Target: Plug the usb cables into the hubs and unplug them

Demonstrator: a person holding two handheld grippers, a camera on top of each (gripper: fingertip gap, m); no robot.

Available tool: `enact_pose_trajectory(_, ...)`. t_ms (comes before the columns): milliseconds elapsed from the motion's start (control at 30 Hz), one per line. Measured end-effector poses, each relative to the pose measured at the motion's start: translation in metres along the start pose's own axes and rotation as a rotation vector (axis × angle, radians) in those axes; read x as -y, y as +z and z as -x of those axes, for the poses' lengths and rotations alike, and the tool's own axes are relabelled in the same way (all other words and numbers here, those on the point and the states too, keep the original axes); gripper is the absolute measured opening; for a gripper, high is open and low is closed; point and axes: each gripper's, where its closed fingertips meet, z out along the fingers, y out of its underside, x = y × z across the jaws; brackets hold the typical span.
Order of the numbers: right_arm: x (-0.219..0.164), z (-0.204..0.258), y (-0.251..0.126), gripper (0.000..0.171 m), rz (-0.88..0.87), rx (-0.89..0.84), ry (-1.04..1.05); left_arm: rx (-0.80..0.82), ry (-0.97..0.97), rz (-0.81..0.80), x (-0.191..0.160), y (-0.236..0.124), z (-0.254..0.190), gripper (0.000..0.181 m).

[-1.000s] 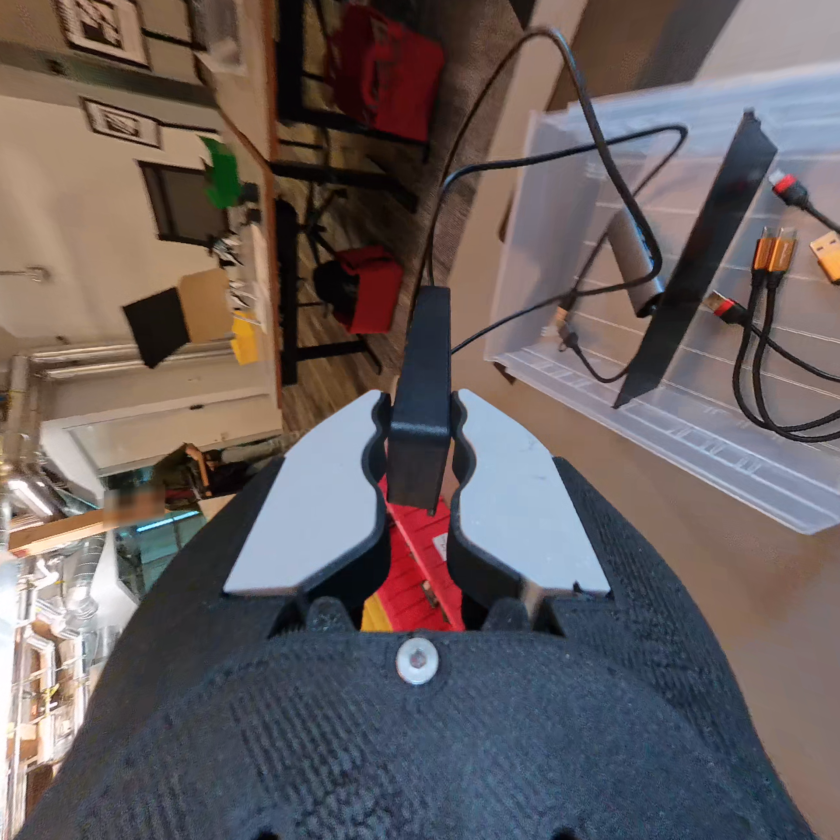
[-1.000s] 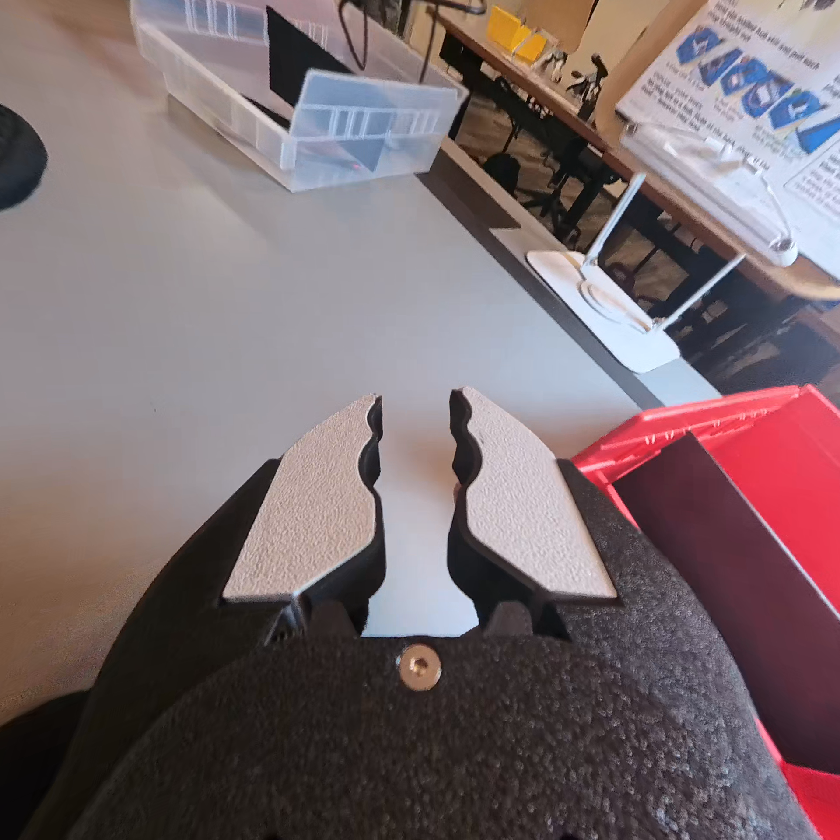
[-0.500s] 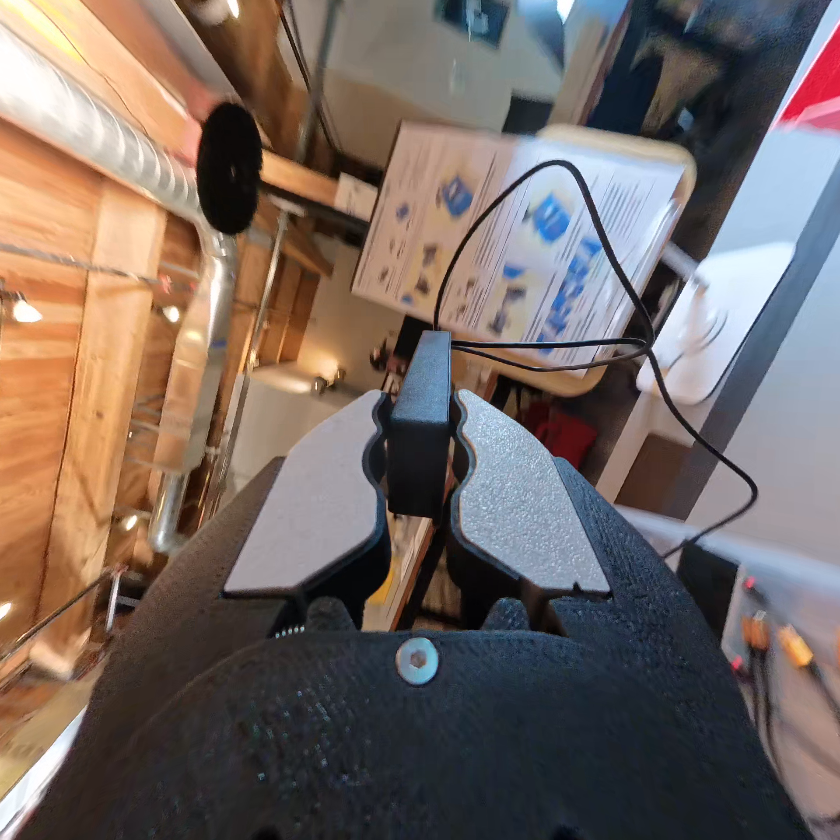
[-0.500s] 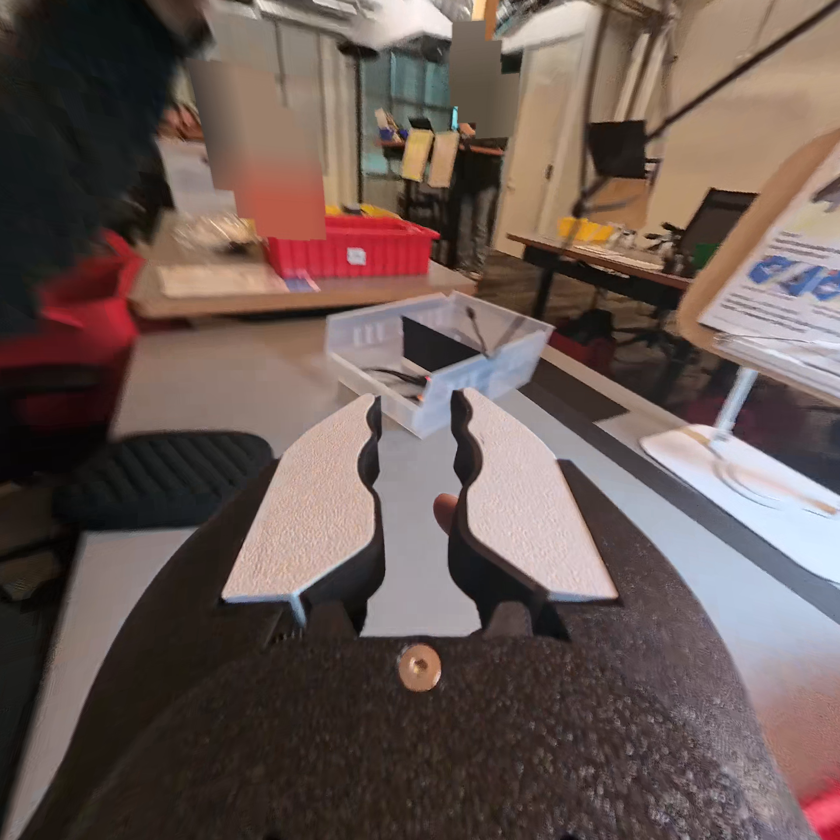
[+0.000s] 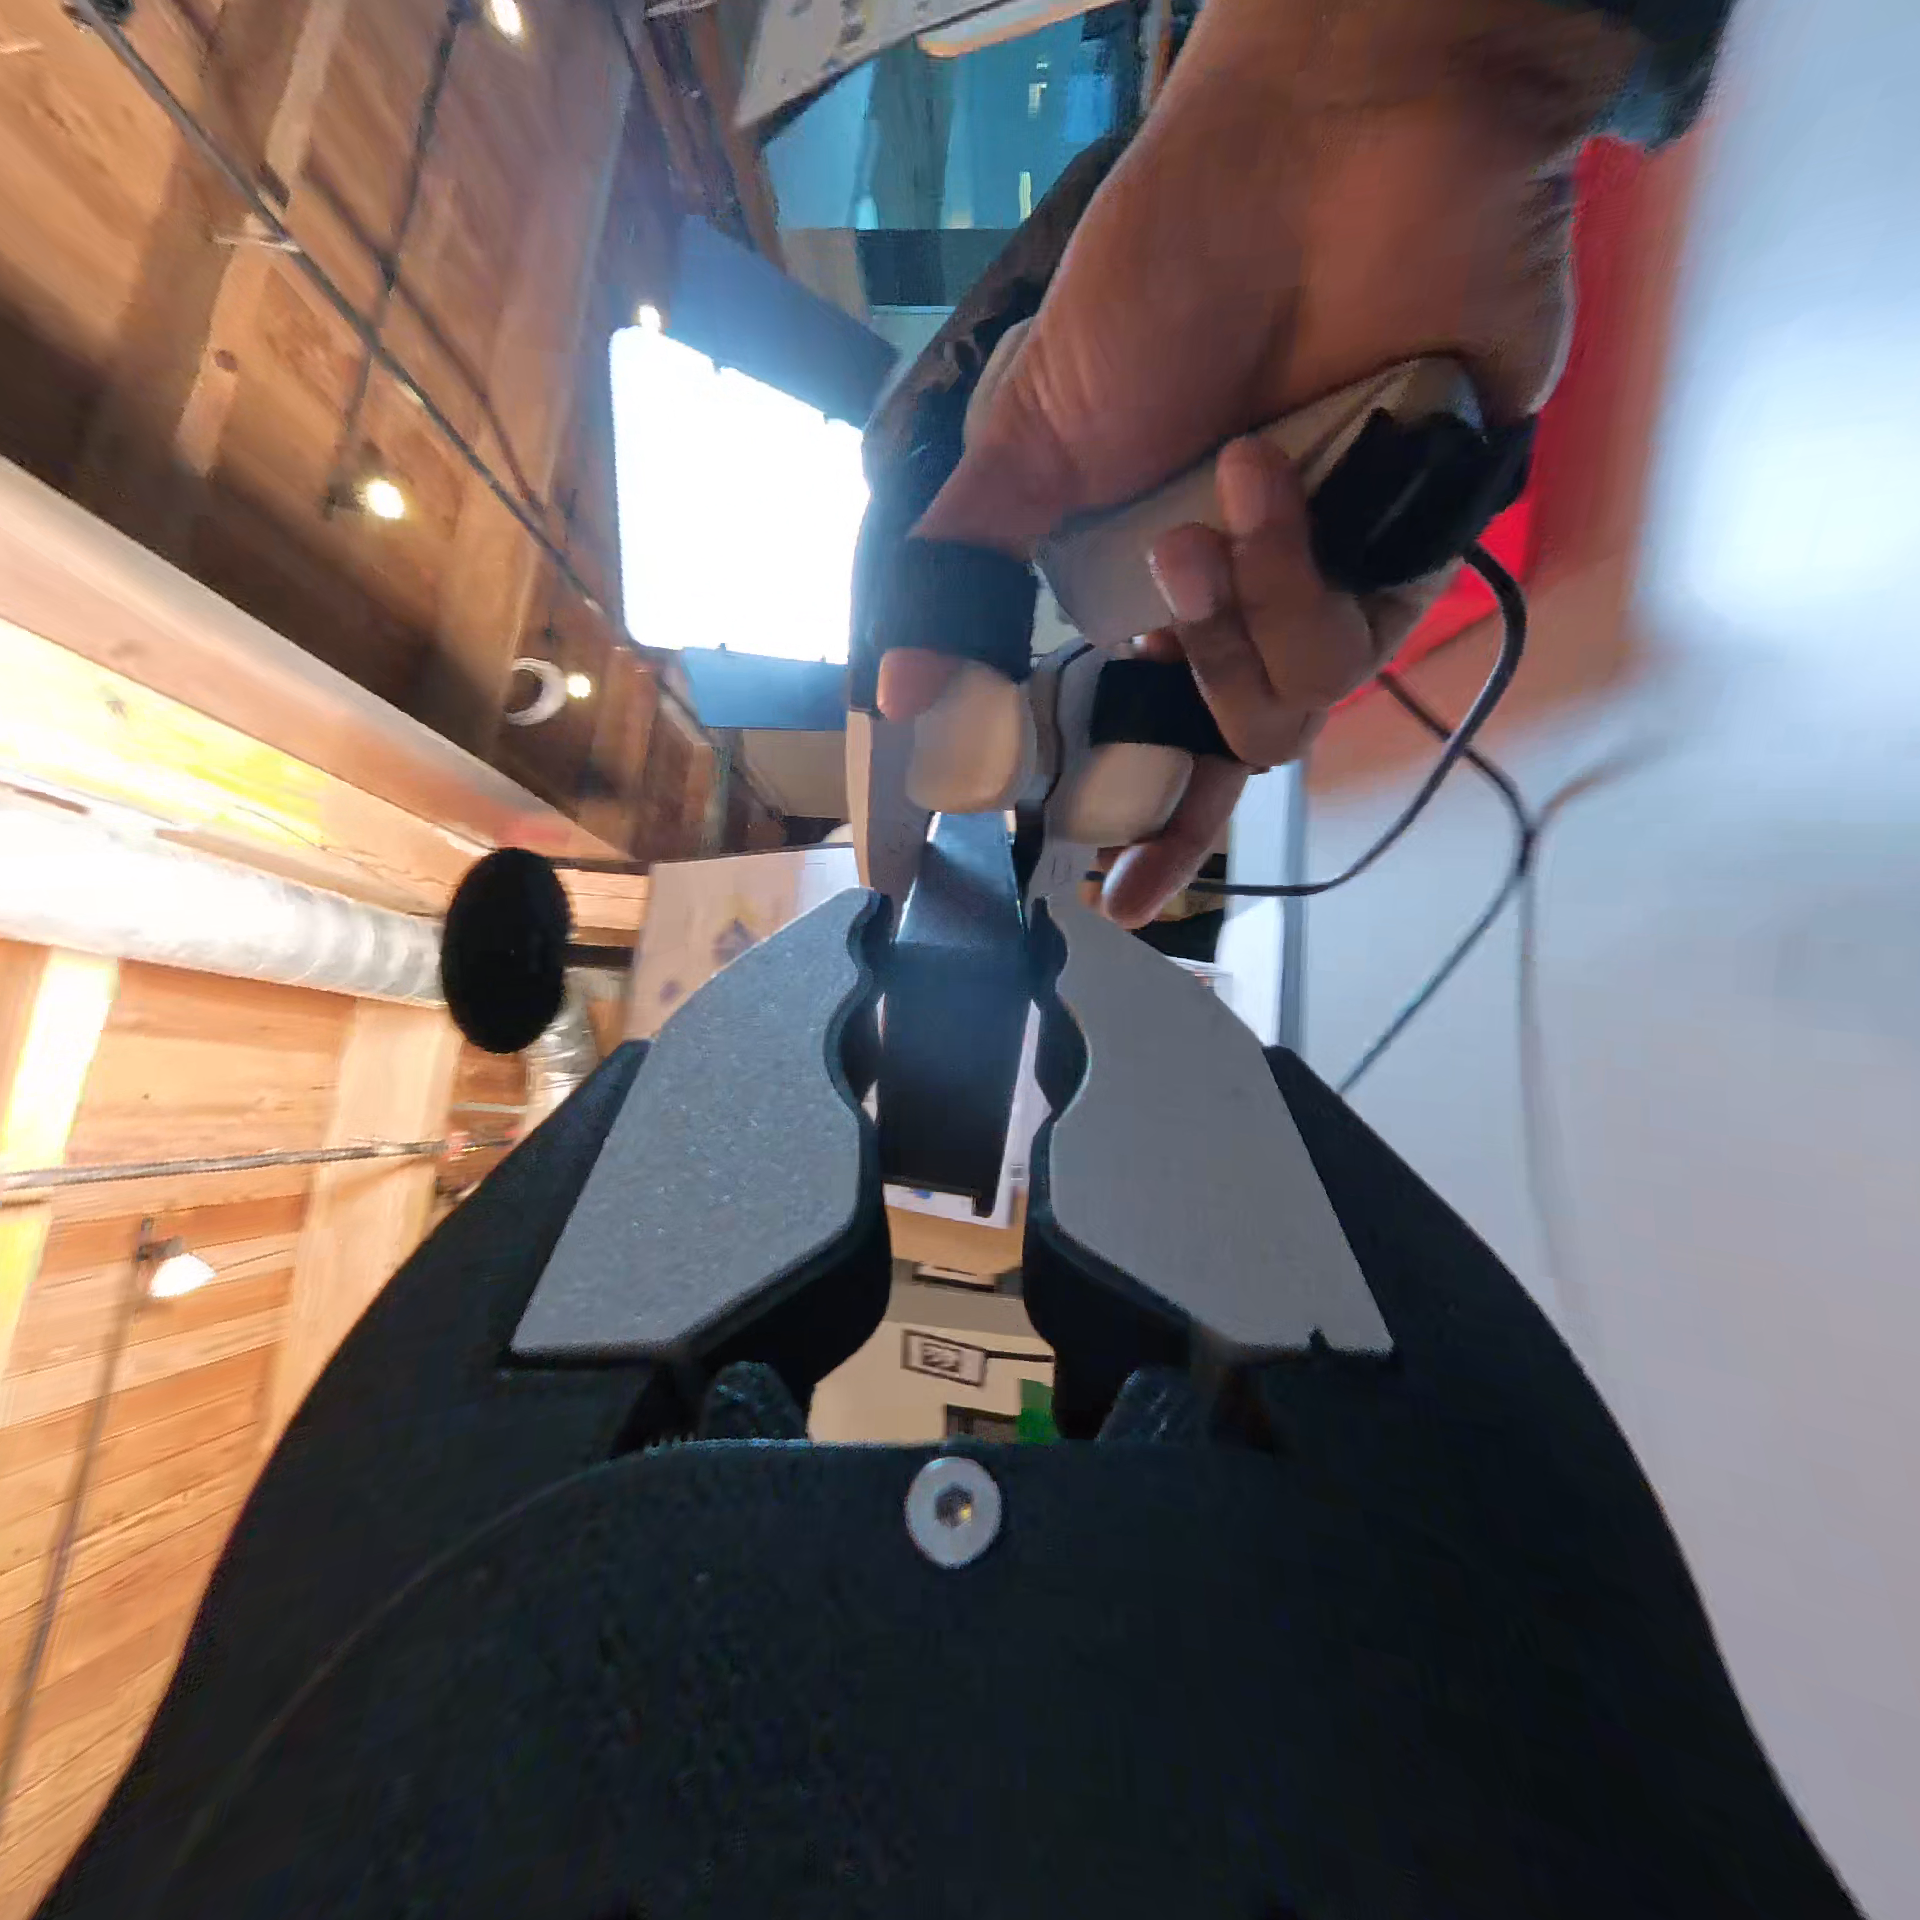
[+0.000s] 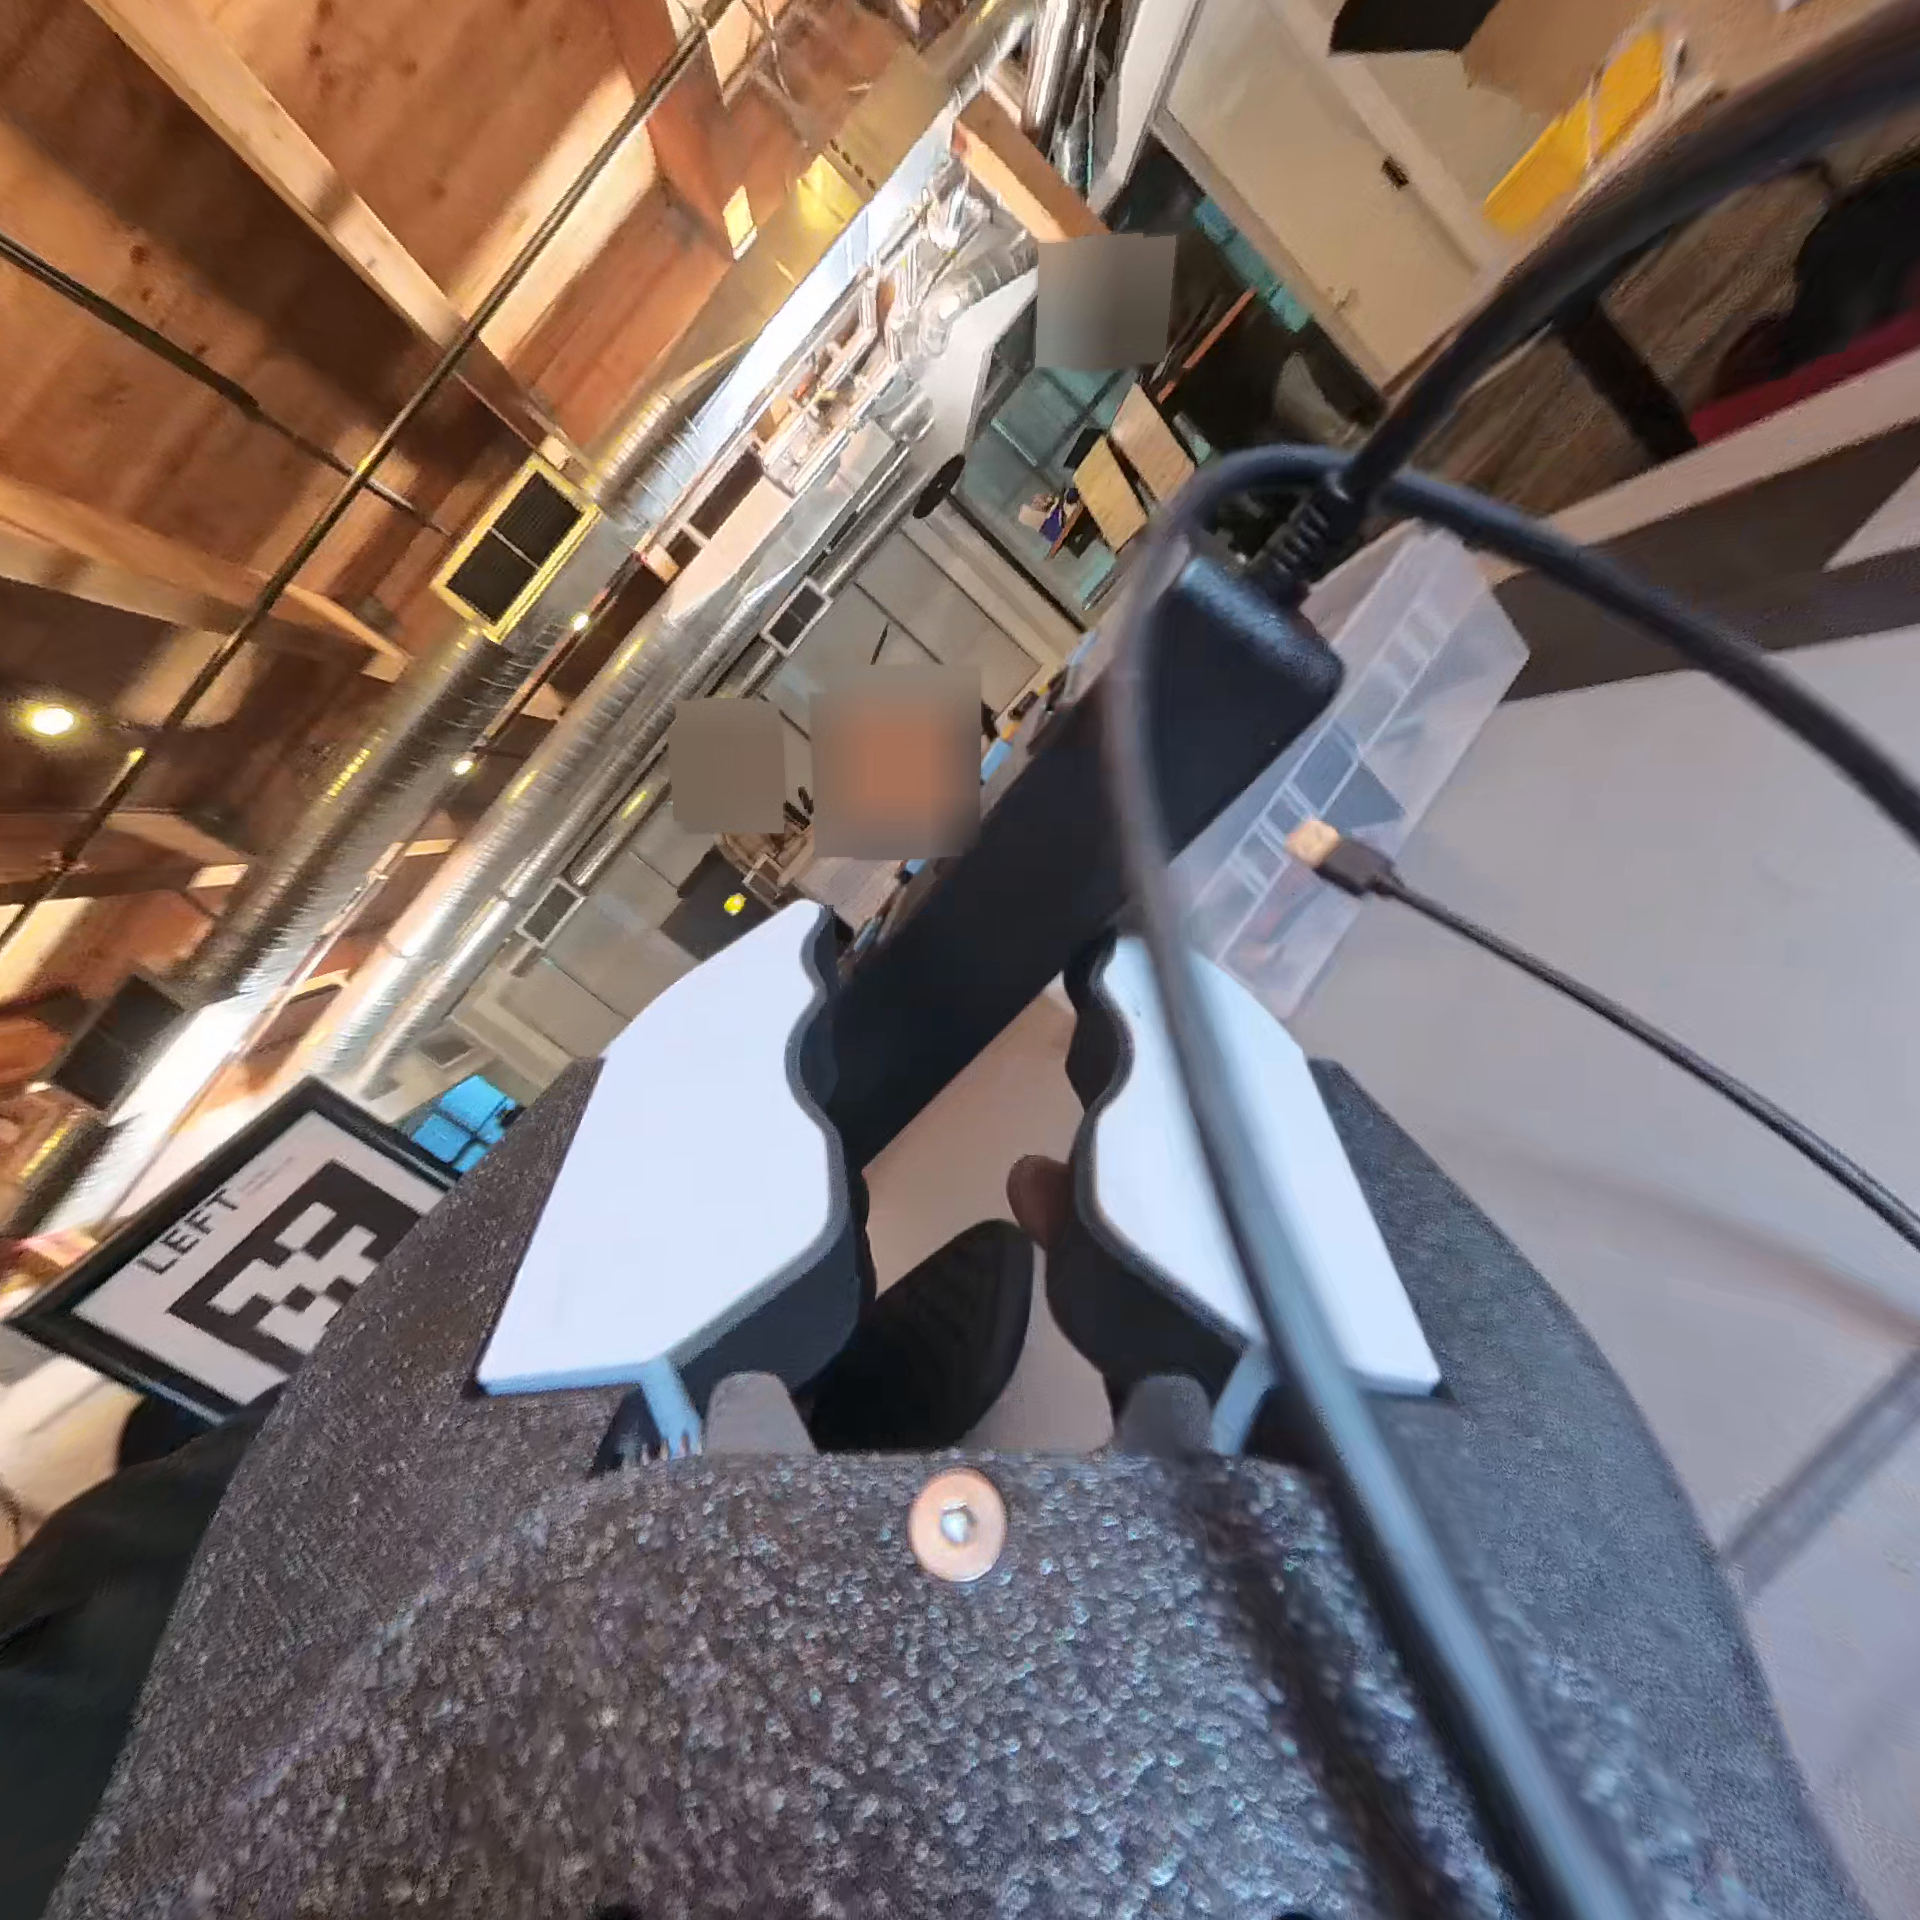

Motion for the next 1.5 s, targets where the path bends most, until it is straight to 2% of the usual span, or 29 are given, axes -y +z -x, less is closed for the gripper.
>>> enact_pose_trajectory(100, -0.003, -0.006, -0.006, 0.038, 0.027, 0.049, -0.019, -0.116, -0.167, -0.045, 0.002, -0.005, -0.022, 0.030)
enact_pose_trajectory(233, 0.019, 0.010, -0.020, 0.032, -0.028, 0.084, -0.208, -0.239, -0.824, -0.145, -0.001, -0.019, 0.002, 0.040)
enact_pose_trajectory(300, 0.029, 0.026, -0.025, 0.030, -0.101, 0.051, -0.374, -0.340, -1.154, -0.119, -0.014, -0.016, 0.006, 0.056)
enact_pose_trajectory(367, 0.031, 0.048, -0.022, 0.029, -0.179, -0.005, -0.551, -0.398, -1.322, -0.080, -0.024, -0.008, -0.001, 0.069)
enact_pose_trajectory(500, 0.019, 0.088, -0.008, 0.029, -0.369, -0.159, -0.851, -0.364, -1.314, -0.041, -0.019, 0.007, -0.005, 0.086)
enact_pose_trajectory(533, 0.011, 0.092, -0.003, 0.029, -0.370, -0.189, -0.883, -0.310, -1.259, -0.019, -0.020, 0.009, -0.002, 0.081)
enact_pose_trajectory(600, -0.007, 0.093, 0.006, 0.030, -0.324, -0.229, -0.930, -0.213, -1.082, 0.052, -0.032, 0.010, 0.002, 0.058)
enact_pose_trajectory(633, -0.012, 0.092, 0.009, 0.029, -0.299, -0.239, -0.974, -0.221, -1.038, 0.069, -0.036, 0.009, -0.002, 0.057)
enact_pose_trajectory(733, -0.024, 0.080, 0.011, 0.042, -0.110, -0.209, -1.069, -0.385, -1.198, -0.019, -0.036, -0.001, -0.010, 0.056)
enact_pose_trajectory(867, -0.039, 0.058, -0.003, 0.056, 0.168, -0.053, -1.030, -0.674, -1.507, -0.329, -0.028, -0.027, -0.006, 0.055)
enact_pose_trajectory(900, -0.043, 0.052, -0.006, 0.065, 0.212, -0.031, -1.010, -0.741, -1.538, -0.388, -0.025, -0.034, -0.006, 0.055)
enact_pose_trajectory(1000, -0.065, 0.048, -0.008, 0.080, 0.306, 0.074, -0.929, -0.842, -1.496, -0.358, -0.021, -0.038, -0.030, 0.055)
enact_pose_trajectory(1067, -0.076, 0.045, -0.002, 0.082, 0.332, 0.079, -0.931, -0.924, -1.499, -0.352, -0.013, -0.040, -0.045, 0.055)
enact_pose_trajectory(1133, -0.083, 0.035, 0.001, 0.070, 0.358, 0.036, -0.987, -0.975, -1.476, -0.338, -0.009, -0.043, -0.057, 0.056)
enact_pose_trajectory(1367, -0.104, 0.025, -0.002, 0.064, 0.398, 0.063, -0.911, -1.055, -1.389, -0.271, -0.005, -0.051, -0.079, 0.056)
enact_pose_trajectory(1433, -0.100, 0.030, -0.005, 0.062, 0.351, 0.055, -0.925, -1.023, -1.381, -0.280, -0.007, -0.050, -0.072, 0.056)
enact_pose_trajectory(1500, -0.084, 0.039, -0.010, 0.061, 0.281, 0.038, -0.956, -0.929, -1.387, -0.261, -0.023, -0.044, -0.052, 0.065)
